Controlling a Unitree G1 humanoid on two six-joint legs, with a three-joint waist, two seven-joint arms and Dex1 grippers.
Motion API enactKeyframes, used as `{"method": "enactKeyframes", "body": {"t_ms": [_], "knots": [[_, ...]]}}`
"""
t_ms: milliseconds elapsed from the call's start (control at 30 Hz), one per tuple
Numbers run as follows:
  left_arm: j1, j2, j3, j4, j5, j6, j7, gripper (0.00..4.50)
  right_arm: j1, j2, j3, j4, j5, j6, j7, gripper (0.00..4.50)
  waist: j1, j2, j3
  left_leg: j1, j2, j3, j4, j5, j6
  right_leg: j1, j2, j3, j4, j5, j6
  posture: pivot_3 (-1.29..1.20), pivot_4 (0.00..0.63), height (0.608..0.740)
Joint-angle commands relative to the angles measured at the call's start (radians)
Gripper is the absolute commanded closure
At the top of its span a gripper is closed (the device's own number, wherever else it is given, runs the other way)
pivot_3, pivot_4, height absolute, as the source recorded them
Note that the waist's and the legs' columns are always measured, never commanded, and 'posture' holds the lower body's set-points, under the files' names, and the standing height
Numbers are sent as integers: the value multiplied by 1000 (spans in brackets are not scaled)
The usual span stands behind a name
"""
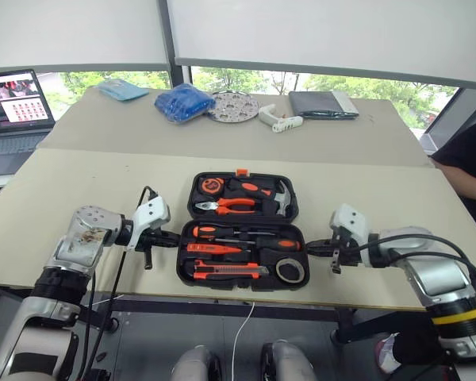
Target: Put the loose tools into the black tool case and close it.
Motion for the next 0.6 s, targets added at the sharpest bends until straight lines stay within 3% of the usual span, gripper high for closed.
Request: {"method": "enactKeyframes", "body": {"t_ms": [33,267,367,467,600], "knots": [[13,-8,-10,-56,-30,-28,-28,4464,35,9,-7,-97,34,-17,1,4500,1,0,0,0,0,0,0,0,0,0,-1,0,0,0,0,0,150,718],[19,57,46,62,-13,-25,7,4464,80,-11,-77,-104,36,23,-61,4500,0,0,0,1,0,0,0,0,0,0,-4,0,2,1,-3,0,150,718],[-54,83,84,204,-21,42,44,3764,28,-34,-130,-59,57,75,-85,3694,-4,0,0,2,0,0,0,0,0,0,-2,1,2,1,-2,0,150,718],[-161,85,103,320,-40,136,65,2659,-73,-27,-165,1,82,148,-117,2691,-7,0,0,2,0,0,0,0,0,0,-1,1,3,2,-2,0,150,718],[-367,6,139,473,-66,328,169,1066,-256,48,-162,124,110,279,-183,1251,-1,-1,0,2,1,-1,1,3,-1,0,0,0,4,3,-3,0,150,718]]}}
